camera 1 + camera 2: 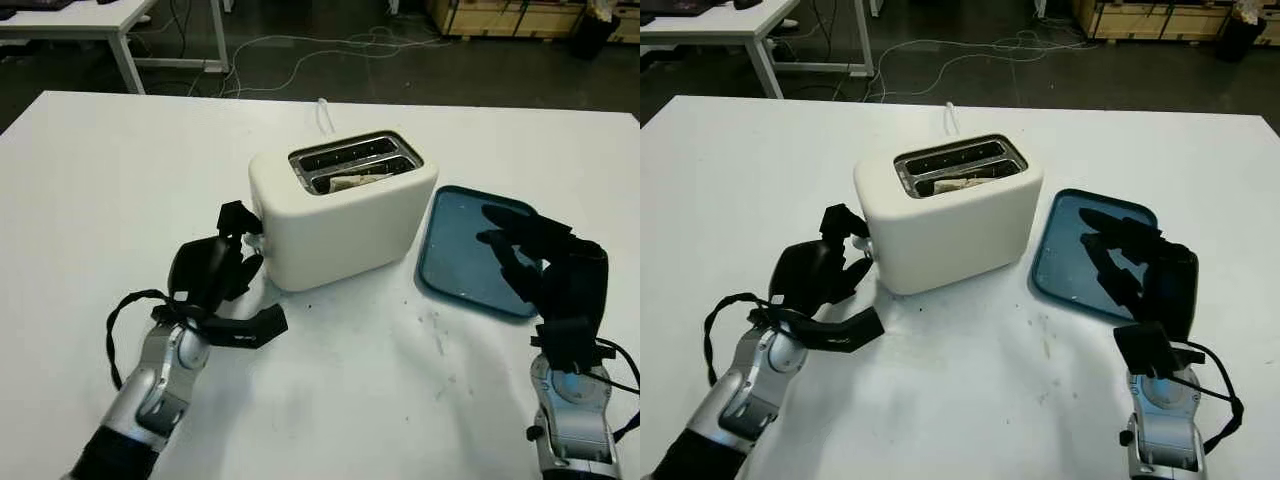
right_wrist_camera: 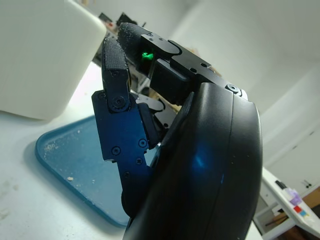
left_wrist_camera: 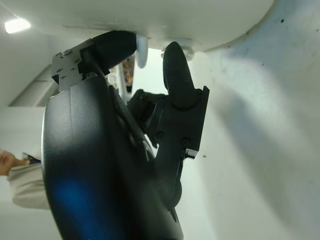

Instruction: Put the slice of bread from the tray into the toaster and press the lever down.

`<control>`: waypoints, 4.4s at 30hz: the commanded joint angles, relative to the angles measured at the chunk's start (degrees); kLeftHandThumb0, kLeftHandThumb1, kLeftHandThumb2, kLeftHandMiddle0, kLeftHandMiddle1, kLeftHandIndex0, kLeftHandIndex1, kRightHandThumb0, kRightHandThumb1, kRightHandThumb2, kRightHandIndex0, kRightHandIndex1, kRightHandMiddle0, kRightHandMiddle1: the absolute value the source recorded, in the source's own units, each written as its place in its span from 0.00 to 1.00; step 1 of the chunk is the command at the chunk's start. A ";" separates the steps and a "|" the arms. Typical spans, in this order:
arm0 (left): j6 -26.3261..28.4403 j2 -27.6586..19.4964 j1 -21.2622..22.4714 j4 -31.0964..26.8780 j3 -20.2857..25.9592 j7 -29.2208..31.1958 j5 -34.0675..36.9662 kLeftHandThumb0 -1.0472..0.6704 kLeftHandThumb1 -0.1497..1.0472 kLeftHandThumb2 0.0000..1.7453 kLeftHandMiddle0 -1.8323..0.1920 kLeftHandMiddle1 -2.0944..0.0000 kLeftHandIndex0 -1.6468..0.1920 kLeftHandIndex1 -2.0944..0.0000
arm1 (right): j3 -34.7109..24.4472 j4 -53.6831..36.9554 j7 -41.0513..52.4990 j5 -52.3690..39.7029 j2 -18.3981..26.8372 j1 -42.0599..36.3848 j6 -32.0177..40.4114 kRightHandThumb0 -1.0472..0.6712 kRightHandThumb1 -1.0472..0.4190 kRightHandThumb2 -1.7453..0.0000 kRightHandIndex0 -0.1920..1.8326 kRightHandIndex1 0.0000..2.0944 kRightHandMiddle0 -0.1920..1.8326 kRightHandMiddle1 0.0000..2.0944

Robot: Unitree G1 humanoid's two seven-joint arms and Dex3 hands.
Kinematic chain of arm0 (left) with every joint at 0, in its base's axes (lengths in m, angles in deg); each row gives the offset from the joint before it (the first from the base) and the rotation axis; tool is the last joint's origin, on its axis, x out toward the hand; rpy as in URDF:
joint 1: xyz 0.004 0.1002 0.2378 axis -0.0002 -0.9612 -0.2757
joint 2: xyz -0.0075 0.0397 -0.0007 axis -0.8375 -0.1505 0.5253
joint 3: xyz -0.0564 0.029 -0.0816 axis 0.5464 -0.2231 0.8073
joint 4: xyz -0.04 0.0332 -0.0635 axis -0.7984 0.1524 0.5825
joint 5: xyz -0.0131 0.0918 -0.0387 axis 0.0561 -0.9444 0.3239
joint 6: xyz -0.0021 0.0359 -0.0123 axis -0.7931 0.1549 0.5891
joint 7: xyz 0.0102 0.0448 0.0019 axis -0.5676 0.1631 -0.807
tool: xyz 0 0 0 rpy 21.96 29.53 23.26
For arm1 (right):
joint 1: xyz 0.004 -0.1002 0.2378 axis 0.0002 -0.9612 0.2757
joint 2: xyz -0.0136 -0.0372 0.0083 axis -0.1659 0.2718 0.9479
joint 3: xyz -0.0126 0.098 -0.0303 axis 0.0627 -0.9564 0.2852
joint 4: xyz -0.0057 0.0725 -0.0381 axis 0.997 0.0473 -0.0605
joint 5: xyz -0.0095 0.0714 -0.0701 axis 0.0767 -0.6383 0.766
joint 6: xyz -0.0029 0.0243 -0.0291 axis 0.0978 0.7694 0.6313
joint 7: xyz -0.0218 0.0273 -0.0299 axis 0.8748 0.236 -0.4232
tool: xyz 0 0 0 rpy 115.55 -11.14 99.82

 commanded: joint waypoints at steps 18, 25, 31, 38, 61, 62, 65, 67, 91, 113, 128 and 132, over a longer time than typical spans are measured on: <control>12.42 4.18 6.64 13.03 -13.11 27.79 1.22 0.47 0.89 0.31 0.58 0.75 0.43 0.87 | -0.04 3.20 -0.05 -0.13 1.00 2.93 1.34 0.30 0.09 0.90 0.52 0.40 0.65 0.00; 11.92 2.11 4.74 7.47 -13.15 27.54 1.14 0.47 0.89 0.30 0.64 0.52 0.56 0.60 | 0.03 2.69 -0.19 0.28 0.99 2.96 1.82 0.30 0.09 0.90 0.51 0.40 0.65 0.00; 10.94 6.62 6.39 28.60 -14.91 32.30 2.98 0.44 0.89 0.28 0.55 0.80 0.46 0.88 | -0.77 3.30 0.07 0.60 2.43 2.90 1.13 0.29 0.09 0.89 0.51 0.40 0.64 0.00; 9.21 3.44 7.22 24.79 -16.22 33.64 3.20 0.44 0.89 0.30 0.57 0.83 0.47 0.93 | -0.57 3.47 -0.01 -0.24 1.99 3.23 1.45 0.30 0.09 0.90 0.52 0.39 0.65 0.00; -10.12 -9.00 -5.46 -8.45 4.63 9.71 15.18 0.41 0.89 0.23 0.62 0.23 0.63 0.31 | 0.11 3.97 -0.33 0.09 1.15 3.77 0.67 0.29 0.09 0.90 0.52 0.40 0.65 0.00; -11.36 -9.29 -5.84 -9.09 5.70 9.08 14.91 0.40 0.89 0.18 0.62 0.25 0.63 0.35 | 0.12 3.90 -0.33 0.09 1.13 3.76 0.76 0.29 0.09 0.90 0.52 0.40 0.65 0.00; -14.96 -10.15 -6.43 -10.00 8.43 8.48 15.08 0.39 0.89 0.13 0.62 0.28 0.62 0.42 | 0.17 3.94 -0.44 0.27 1.11 3.77 0.65 0.30 0.09 0.90 0.52 0.40 0.65 0.00; -16.21 -10.76 -6.65 -10.43 9.90 8.89 15.28 0.40 0.89 0.11 0.62 0.28 0.61 0.43 | 0.17 3.99 -0.66 0.71 1.19 3.74 0.71 0.30 0.09 0.90 0.52 0.40 0.65 0.00; -31.28 -15.90 -1.81 -10.85 22.27 2.41 9.00 0.43 0.89 0.06 0.59 0.22 0.48 0.71 | 1.00 4.12 -0.39 0.72 0.72 3.05 0.86 0.30 0.09 0.90 0.52 0.39 0.65 0.00; -26.20 -12.50 -2.16 -10.88 28.26 4.06 14.33 0.38 0.88 0.02 0.57 0.57 0.47 0.86 | -2.37 8.27 16.15 -8.87 17.10 16.79 9.12 0.31 0.09 0.93 0.50 0.29 0.56 0.00; -21.96 -30.36 11.18 -4.58 26.23 20.37 12.03 0.33 0.80 0.00 0.42 0.79 0.35 0.97 | 10.18 21.68 32.54 2.65 32.53 38.18 12.73 0.28 0.14 1.00 0.52 0.00 0.48 0.00; -21.92 -32.00 14.06 -3.89 23.96 22.64 10.54 0.33 0.77 0.00 0.39 0.81 0.33 0.98 | 14.12 26.78 32.74 6.80 33.21 41.84 6.84 0.26 0.12 0.99 0.52 0.00 0.48 0.00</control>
